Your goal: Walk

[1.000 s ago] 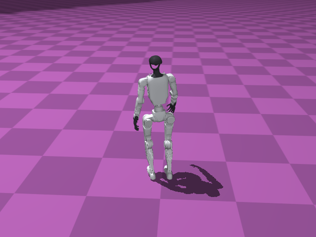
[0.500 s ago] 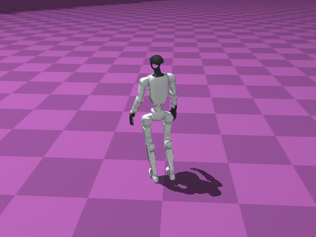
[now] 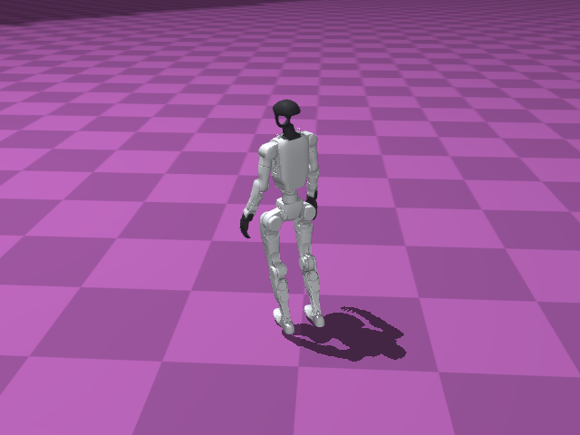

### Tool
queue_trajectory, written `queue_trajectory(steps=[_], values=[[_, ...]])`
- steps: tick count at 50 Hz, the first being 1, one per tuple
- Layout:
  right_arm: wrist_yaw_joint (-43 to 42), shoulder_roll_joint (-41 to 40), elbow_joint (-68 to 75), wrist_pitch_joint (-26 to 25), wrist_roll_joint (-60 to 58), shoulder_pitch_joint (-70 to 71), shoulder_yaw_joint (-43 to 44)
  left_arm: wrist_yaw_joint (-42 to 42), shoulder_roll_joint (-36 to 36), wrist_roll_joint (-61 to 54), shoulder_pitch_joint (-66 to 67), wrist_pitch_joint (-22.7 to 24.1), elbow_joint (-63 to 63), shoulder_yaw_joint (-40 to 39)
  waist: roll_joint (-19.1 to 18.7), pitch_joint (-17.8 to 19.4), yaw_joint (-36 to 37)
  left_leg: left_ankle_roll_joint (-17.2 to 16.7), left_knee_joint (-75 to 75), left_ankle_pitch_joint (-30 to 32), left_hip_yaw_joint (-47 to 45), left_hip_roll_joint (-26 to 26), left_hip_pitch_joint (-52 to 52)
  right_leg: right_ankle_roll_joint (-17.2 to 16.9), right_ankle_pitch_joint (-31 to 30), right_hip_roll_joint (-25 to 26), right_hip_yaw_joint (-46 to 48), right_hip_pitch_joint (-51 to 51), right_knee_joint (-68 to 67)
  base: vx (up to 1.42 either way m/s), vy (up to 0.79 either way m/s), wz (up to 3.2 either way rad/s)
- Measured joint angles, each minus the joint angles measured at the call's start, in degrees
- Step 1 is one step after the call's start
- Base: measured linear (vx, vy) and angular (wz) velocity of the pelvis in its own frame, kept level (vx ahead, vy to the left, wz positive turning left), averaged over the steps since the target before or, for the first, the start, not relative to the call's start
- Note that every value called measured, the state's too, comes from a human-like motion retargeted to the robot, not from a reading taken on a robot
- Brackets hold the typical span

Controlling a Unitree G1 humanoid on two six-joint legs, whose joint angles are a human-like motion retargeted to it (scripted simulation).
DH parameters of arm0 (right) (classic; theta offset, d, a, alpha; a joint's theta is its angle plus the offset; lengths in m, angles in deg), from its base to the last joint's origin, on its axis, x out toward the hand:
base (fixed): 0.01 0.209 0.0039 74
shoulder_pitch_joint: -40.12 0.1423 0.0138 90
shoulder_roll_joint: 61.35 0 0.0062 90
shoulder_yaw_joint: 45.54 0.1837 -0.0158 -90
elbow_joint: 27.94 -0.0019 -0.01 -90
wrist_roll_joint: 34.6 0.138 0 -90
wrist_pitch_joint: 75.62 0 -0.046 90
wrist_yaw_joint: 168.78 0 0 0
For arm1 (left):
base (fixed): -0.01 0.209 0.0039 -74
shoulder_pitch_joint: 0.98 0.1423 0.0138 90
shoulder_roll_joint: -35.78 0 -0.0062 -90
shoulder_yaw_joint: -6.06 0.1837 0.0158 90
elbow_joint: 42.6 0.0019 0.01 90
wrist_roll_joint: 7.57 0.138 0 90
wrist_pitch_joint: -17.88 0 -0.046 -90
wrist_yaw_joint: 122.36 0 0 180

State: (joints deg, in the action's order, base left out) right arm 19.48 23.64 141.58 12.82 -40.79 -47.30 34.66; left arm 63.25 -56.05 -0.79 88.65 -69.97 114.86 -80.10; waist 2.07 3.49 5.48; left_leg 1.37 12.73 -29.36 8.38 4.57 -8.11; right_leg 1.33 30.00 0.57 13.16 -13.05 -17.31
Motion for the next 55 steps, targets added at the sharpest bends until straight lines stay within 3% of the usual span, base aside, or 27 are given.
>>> queue_trajectory(steps=[7,12,14,16,20,25,30,35,38,40,42,45,47,51,55], values=[[-1.43,-0.29,-1.90,0.63,0.75,4.76,0.64,-0.79,-0.25,-0.88,1.58,-0.04,3.14,-0.51,-0.42,-0.01,0.29,-1.13,3.83,-0.83,-4.95,-0.50,2.82,0.00,0.77,-1.14,6.07,1.62,-2.12,-0.05,0.13,1.31],[-2.99,-0.12,-1.89,1.16,1.76,4.89,0.61,-1.79,0.31,-2.13,0.78,0.38,3.84,-0.78,-0.38,0.06,0.22,-1.22,3.28,-0.90,-2.52,1.56,3.95,0.47,2.73,-4.04,8.32,5.70,-10.83,-0.01,0.20,1.63],[-3.48,-0.11,-1.95,1.54,2.41,4.44,0.49,-2.09,0.25,-2.90,0.11,0.54,3.84,-0.56,0.63,0.71,-0.78,-0.89,1.42,0.82,1.16,4.82,3.09,-0.41,3.89,-5.84,1.40,11.08,-19.37,0.00,0.28,2.54],[-3.74,-0.21,-2.21,1.94,3.14,3.95,0.21,-2.30,0.06,-3.71,-0.49,0.61,3.89,-0.29,2.73,1.61,-1.98,-0.45,-1.90,4.04,5.66,9.61,1.52,-0.56,10.18,-6.21,-8.58,18.66,-30.02,0.00,0.30,2.73],[-3.66,-1.03,-3.58,2.45,4.20,3.43,-0.48,-2.89,0.58,-4.68,-1.53,0.27,4.55,0.02,6.15,2.56,-3.17,-0.58,-10.25,10.63,13.32,15.82,-2.47,1.18,13.21,-8.13,-15.03,30.10,-47.14,0.08,0.27,2.23],[-3.01,-2.53,-6.11,2.43,4.08,3.54,-1.68,-3.78,1.71,-5.04,-2.58,-0.66,7.27,-0.76,6.61,3.36,-5.51,-1.10,-15.08,14.84,22.85,16.63,-6.30,1.49,10.05,-3.83,-19.01,41.09,-49.72,0.20,0.29,2.32],[-2.43,-2.71,-8.40,1.79,3.20,4.86,-2.63,-4.78,2.06,-5.01,-3.04,-0.68,11.31,-2.74,3.35,3.78,-7.14,-0.93,-14.52,13.91,28.05,12.52,-8.61,-2.60,1.58,5.82,-21.97,47.35,-34.14,0.35,0.26,2.02],[-2.85,-2.52,-8.39,1.38,2.45,5.10,-1.70,-6.00,1.45,-4.37,-1.99,-0.53,13.04,-3.99,2.80,3.83,-6.50,0.29,-14.70,13.77,28.26,11.48,-13.88,-6.61,-3.73,11.06,-27.23,48.47,-22.15,0.48,0.18,1.57],[-3.49,-2.58,-6.81,0.67,1.95,4.88,-0.44,-6.82,0.44,-4.79,-1.68,-0.75,13.66,-4.90,1.62,3.54,-6.27,-0.05,-11.66,12.79,28.03,9.77,-16.80,-5.89,-6.30,12.47,-27.32,45.96,-22.61,0.62,0.09,1.38],[-4.10,-2.50,-5.30,0.17,1.61,4.46,0.31,-7.15,-0.67,-5.29,-1.39,-0.84,13.89,-5.22,1.08,3.84,-6.59,-0.29,-4.53,11.10,22.47,8.36,-17.29,-4.86,-6.71,11.96,-26.48,42.95,-24.65,0.65,0.06,1.65],[-4.73,-2.24,-3.70,0.02,1.64,4.42,0.90,-7.13,-1.75,-5.69,-1.48,-0.82,13.83,-5.06,-2.00,5.49,-6.93,-3.22,18.32,4.89,18.46,7.94,-11.93,-3.18,-6.55,13.54,-23.56,37.68,-24.22,0.58,0.05,1.68],[-5.63,-1.40,-3.03,0.05,2.28,3.83,1.38,-6.64,-3.17,-5.31,-1.99,-0.34,12.45,-3.89,-7.18,5.38,-6.19,-12.57,45.98,8.00,15.49,7.02,-1.42,-0.77,-5.15,16.62,-19.13,33.66,-22.79,0.50,0.07,1.65],[-6.22,0.09,-3.26,0.17,2.33,4.04,1.49,-6.31,-3.81,-4.92,-3.25,-0.04,10.35,-2.78,-9.45,4.34,-5.29,-14.78,57.97,10.12,11.04,4.03,7.50,0.20,-4.39,16.88,-16.52,31.14,-19.57,0.52,0.06,1.81],[-7.18,2.16,-4.08,0.18,1.62,5.33,1.07,-6.51,-3.98,-4.96,-5.33,0.23,5.45,-1.06,-8.78,3.59,-2.51,-8.92,69.80,3.98,1.47,-2.52,23.86,0.78,-1.25,13.75,-12.58,24.77,-15.27,0.56,0.00,1.73],[-7.44,3.12,-6.03,0.67,1.58,7.87,0.20,-7.38,-3.89,-5.73,-5.79,0.05,2.57,-0.65,-5.92,3.65,0.11,-3.35,64.88,-1.92,-5.17,-6.68,35.81,0.98,2.77,9.65,-10.17,17.92,-12.07,0.63,0.00,1.27]])
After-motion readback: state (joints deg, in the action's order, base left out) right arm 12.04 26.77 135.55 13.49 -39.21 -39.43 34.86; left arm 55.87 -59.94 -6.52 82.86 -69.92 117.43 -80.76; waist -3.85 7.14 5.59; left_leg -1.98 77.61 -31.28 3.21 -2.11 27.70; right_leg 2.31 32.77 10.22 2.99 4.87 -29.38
